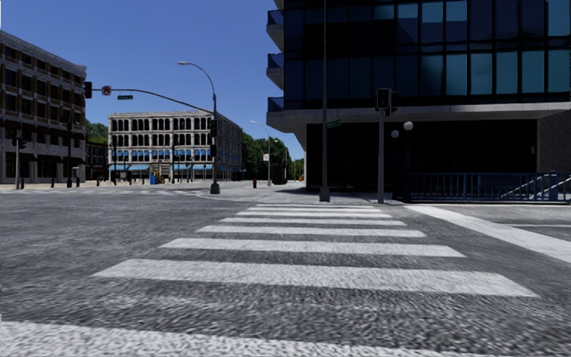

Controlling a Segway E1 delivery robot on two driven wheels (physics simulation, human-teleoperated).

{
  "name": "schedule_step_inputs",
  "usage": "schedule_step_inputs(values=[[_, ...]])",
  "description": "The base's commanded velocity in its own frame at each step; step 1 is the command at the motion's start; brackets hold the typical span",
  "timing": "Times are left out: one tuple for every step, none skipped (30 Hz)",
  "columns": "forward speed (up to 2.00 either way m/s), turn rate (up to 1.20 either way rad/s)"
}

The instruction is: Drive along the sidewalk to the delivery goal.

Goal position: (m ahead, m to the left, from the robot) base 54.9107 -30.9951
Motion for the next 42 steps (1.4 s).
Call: schedule_step_inputs(values=[[2.0, 0.0], [2.0, 0.0], [2.0, 0.0], [2.0, 0.0], [2.0, 0.0], [2.0, 0.0], [2.0, 0.0], [2.0, 0.0], [2.0, 0.0], [2.0, 0.0], [2.0, 0.0], [2.0, 0.0], [2.0, 0.0], [2.0, 0.0], [2.0, 0.0], [2.0, 0.0], [2.0, 0.0], [2.0, 0.0], [2.0, 0.0], [2.0, 0.0], [2.0, 0.0], [2.0, 0.0], [2.0, 0.0], [2.0, 0.0], [2.0, 0.0], [2.0, 0.0], [2.0, 0.0], [2.0, 0.0], [2.0, 0.0], [2.0, 0.0], [2.0, 0.0], [2.0, 0.0], [2.0, 0.0], [2.0, 0.0], [2.0, 0.0], [2.0, -0.02], [2.0, -0.02], [2.0, -0.03], [2.0, -0.06], [2.0, -0.17], [2.0, -0.17], [2.0, -0.22]])
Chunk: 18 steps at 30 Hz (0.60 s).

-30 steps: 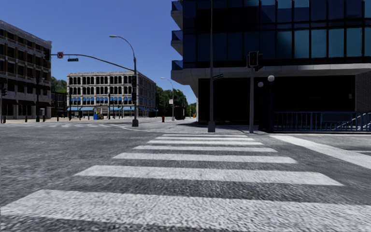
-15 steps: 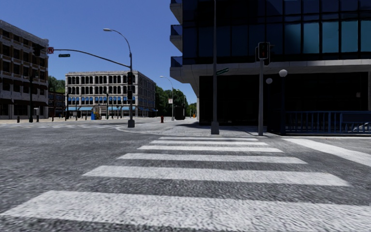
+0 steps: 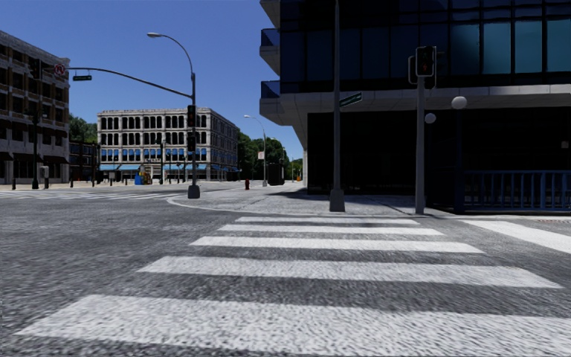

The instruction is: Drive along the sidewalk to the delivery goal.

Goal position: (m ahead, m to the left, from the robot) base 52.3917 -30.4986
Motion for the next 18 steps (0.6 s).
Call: schedule_step_inputs(values=[[2.0, -0.25], [2.0, -0.25], [2.0, -0.25], [2.0, -0.26], [2.0, -0.26], [2.0, -0.19], [2.0, -0.16], [2.0, -0.16], [2.0, -0.04], [2.0, 0.0], [2.0, 0.0], [2.0, 0.0], [2.0, 0.0], [2.0, 0.0], [2.0, 0.0], [2.0, 0.0], [2.0, 0.0], [2.0, 0.0]])
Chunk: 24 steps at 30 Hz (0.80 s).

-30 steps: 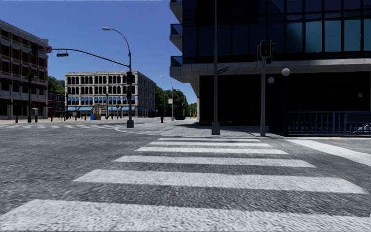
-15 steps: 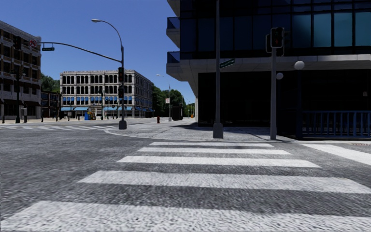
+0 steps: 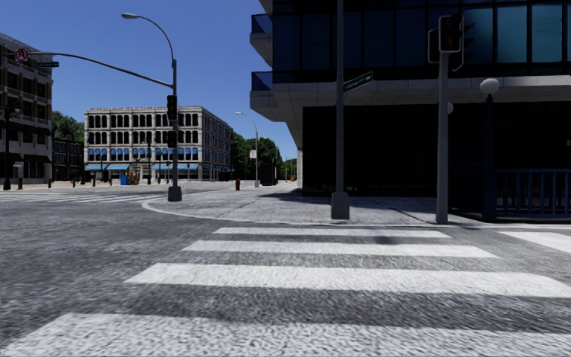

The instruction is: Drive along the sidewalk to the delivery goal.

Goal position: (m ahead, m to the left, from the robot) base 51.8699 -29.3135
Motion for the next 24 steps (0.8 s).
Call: schedule_step_inputs(values=[[2.0, 0.0], [2.0, 0.0], [2.0, 0.0], [2.0, 0.0], [2.0, 0.0], [2.0, 0.0], [2.0, 0.0], [2.0, 0.0], [2.0, 0.0], [2.0, 0.0], [2.0, 0.0], [2.0, 0.0], [2.0, 0.0], [2.0, 0.0], [2.0, 0.0], [2.0, 0.0], [2.0, 0.0], [2.0, 0.0], [2.0, 0.0], [2.0, 0.0], [2.0, 0.0], [2.0, 0.0], [2.0, 0.0], [2.0, 0.0]])
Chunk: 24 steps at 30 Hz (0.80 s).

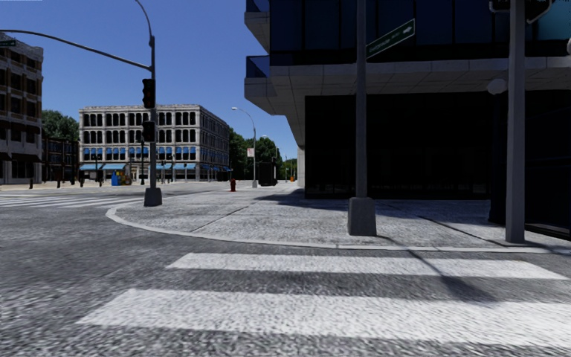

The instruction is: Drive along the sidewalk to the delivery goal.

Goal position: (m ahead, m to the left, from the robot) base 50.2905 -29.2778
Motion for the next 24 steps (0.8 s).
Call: schedule_step_inputs(values=[[2.0, 0.0], [2.0, 0.0], [2.0, 0.0], [2.0, 0.0], [2.0, 0.0], [2.0, 0.0], [2.0, 0.0], [2.0, 0.0], [2.0, 0.0], [2.0, 0.0], [2.0, 0.0], [2.0, 0.0], [2.0, 0.0], [2.0, 0.0], [2.0, 0.0], [2.0, 0.0], [2.0, 0.0], [2.0, 0.0], [2.0, 0.0], [2.0, 0.0], [2.0, 0.0], [2.0, 0.0], [2.0, 0.0], [2.0, 0.0]])
